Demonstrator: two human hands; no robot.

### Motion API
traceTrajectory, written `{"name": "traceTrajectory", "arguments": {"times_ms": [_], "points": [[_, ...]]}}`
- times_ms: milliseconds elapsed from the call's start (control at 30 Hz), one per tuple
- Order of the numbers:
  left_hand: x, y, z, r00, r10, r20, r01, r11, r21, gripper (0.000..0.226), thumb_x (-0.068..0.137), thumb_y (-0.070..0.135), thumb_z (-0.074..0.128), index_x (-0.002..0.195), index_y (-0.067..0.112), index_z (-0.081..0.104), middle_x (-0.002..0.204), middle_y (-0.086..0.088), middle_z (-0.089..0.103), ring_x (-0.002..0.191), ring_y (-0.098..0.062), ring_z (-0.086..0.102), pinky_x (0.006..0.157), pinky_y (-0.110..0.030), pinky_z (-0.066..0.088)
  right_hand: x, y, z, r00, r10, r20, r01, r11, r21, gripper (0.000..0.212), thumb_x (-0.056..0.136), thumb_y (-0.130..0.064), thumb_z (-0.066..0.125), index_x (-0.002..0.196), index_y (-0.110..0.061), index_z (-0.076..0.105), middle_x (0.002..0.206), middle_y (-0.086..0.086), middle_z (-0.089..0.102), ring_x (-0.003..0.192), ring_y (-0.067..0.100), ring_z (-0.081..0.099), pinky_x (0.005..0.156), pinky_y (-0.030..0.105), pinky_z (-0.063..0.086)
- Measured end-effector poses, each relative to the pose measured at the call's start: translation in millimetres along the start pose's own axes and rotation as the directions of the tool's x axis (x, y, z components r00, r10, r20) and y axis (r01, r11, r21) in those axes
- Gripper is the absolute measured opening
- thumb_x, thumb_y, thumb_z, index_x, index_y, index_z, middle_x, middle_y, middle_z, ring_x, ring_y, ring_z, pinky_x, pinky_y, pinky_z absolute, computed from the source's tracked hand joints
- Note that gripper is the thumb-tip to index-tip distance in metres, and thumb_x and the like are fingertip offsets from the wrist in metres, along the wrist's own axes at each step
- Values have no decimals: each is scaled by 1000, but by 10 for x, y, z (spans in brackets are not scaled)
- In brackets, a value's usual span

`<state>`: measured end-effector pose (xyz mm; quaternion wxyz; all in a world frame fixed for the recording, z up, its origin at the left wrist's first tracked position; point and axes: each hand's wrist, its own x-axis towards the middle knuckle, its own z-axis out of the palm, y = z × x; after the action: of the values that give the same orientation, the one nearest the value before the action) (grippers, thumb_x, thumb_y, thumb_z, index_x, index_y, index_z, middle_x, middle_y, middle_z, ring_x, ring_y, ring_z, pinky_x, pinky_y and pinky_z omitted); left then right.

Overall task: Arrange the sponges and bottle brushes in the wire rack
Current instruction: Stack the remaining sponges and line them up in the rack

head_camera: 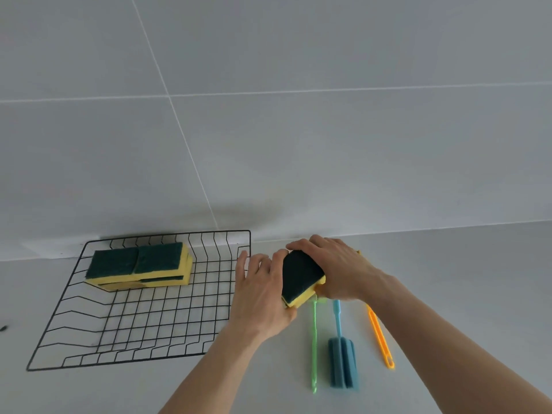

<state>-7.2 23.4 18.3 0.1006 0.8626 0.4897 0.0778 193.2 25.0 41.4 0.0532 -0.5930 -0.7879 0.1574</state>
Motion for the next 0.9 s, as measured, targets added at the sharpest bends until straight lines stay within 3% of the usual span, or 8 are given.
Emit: {"name": "traceTrajectory", "arguments": {"times_ms": [233,400,733,900], "points": [[76,-627,-522,991,125,-38,-125,992,13,104,65,55,76,145,28,15,130,2,54,130,-19,42,123,-47,5,230,-584,-239,993,25,-115,-29,999,-35,95,67,-31,78,145,-41,25,110,-6,50,97,17,51,92,29,38],[74,-1254,-696,985,141,-97,-139,990,31,101,68,53,79,145,26,19,137,0,49,133,-22,40,123,-50,9,638,-1064,-65,973,74,-217,-85,996,-42,95,66,-35,80,146,-33,28,114,-2,52,101,21,53,98,34,42],[27,-2113,-412,990,96,-105,-92,995,43,101,65,54,84,144,24,27,125,1,58,121,-24,49,118,-49,24,1177,-1487,544,952,204,-228,-225,972,-71,95,65,-36,80,145,-29,29,118,1,55,107,26,52,99,35,41],[35,-2308,-209,990,96,-105,-94,995,23,97,61,51,86,141,24,37,124,2,58,121,-23,50,120,-50,22,1329,-1532,767,954,199,-226,-223,971,-85,94,64,-34,81,145,-28,32,117,2,56,110,27,49,98,36,42]]}}
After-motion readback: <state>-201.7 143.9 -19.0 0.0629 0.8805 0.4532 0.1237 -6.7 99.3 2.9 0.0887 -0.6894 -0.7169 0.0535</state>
